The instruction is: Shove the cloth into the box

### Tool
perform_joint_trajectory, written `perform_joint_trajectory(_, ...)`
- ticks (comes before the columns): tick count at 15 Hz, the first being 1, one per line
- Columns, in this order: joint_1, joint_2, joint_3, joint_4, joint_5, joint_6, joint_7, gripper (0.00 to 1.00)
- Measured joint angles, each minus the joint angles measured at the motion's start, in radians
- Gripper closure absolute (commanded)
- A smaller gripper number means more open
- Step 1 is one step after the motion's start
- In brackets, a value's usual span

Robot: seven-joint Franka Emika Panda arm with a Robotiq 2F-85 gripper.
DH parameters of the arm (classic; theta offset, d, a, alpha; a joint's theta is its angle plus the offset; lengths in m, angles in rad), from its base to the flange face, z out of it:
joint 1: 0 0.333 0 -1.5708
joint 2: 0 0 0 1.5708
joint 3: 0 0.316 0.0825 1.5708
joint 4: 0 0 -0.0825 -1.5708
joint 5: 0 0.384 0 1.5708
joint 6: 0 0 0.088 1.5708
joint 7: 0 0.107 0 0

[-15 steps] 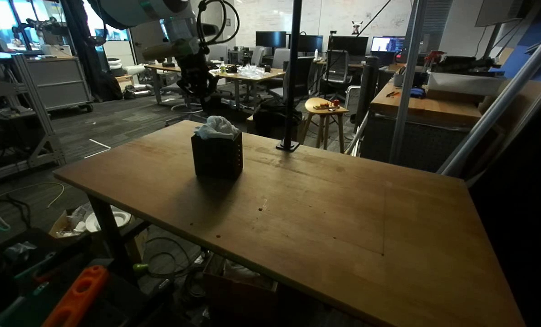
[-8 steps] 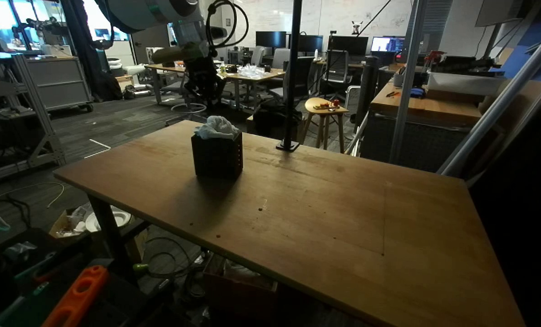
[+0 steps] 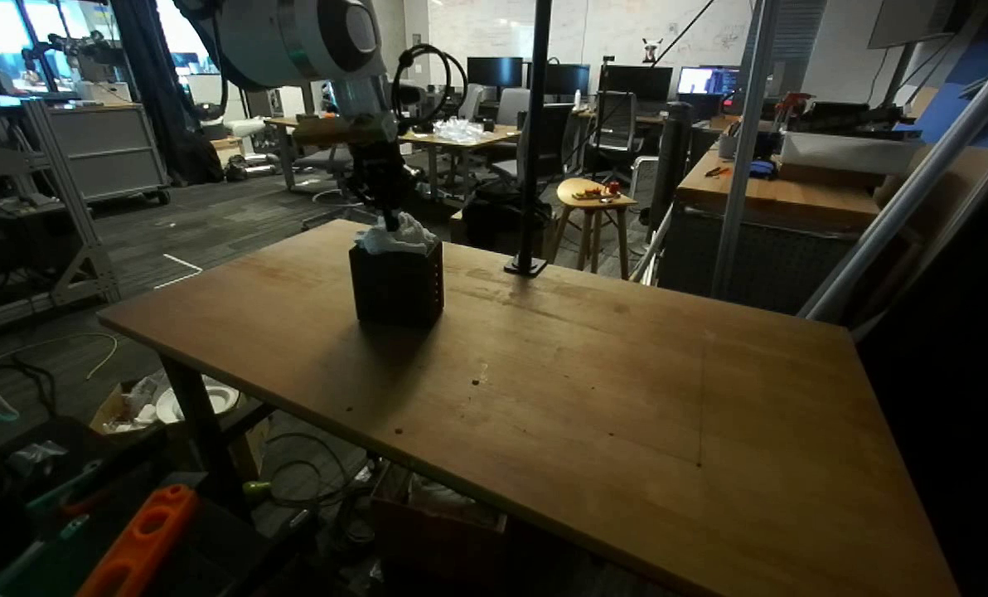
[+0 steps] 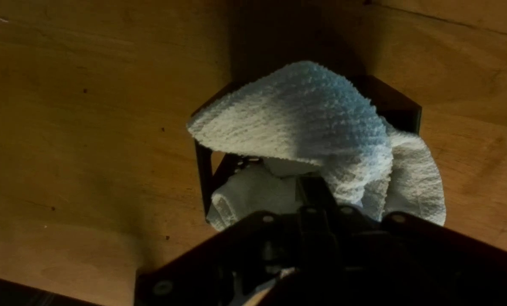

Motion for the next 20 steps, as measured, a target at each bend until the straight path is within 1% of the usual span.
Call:
perform_joint_trajectory(7,-0.001,0.092,0.03,-0.001,0.153,0.032,-0.099,1.0)
perform_joint_trajectory(14,-0.004,0.113,0.06,-0.018,0.276,0.036,-0.159,1.0)
perform_joint_trajectory(20,-0.01,0.131,0.09,-0.059,0.389,0.073,-0.201,1.0)
